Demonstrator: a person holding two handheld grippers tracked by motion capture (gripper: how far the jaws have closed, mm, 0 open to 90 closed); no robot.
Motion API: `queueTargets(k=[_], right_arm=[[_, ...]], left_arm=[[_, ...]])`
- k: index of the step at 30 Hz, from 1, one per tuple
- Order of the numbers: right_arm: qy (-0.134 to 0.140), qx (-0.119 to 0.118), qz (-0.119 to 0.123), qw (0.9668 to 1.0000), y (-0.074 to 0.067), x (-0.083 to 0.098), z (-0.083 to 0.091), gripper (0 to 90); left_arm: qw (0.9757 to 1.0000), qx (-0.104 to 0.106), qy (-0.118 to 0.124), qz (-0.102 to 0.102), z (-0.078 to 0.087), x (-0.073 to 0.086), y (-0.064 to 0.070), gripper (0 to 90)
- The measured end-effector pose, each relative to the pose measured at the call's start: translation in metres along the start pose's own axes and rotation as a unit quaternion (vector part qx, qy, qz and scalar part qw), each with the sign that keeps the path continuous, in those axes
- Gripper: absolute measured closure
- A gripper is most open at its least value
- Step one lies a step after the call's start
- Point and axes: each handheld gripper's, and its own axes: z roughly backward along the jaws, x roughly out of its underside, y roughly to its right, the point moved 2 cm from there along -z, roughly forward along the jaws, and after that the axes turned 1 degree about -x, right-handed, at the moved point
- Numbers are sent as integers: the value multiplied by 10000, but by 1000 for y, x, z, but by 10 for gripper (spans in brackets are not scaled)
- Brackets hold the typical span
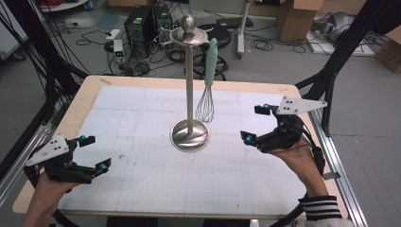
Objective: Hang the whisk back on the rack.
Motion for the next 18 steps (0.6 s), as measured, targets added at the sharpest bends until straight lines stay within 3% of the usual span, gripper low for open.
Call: queueTargets(k=[4, 10, 17, 18], right_arm=[[125, 119, 36, 9998, -5, 21, 5, 3], [283, 115, 57, 9995, -11, 42, 9, 3], [599, 383, -243, 9972, -12, 83, 19, 3], [691, 505, -331, 9958, -13, 97, 23, 3]], left_arm=[[10000, 49, -10, 41, -2, 2, 0, 17], [9999, 118, -28, 7, -3, 3, 1, 17], [9998, 211, -22, -60, -3, 2, 5, 17], [9997, 216, -10, -63, -3, 2, 5, 17]])
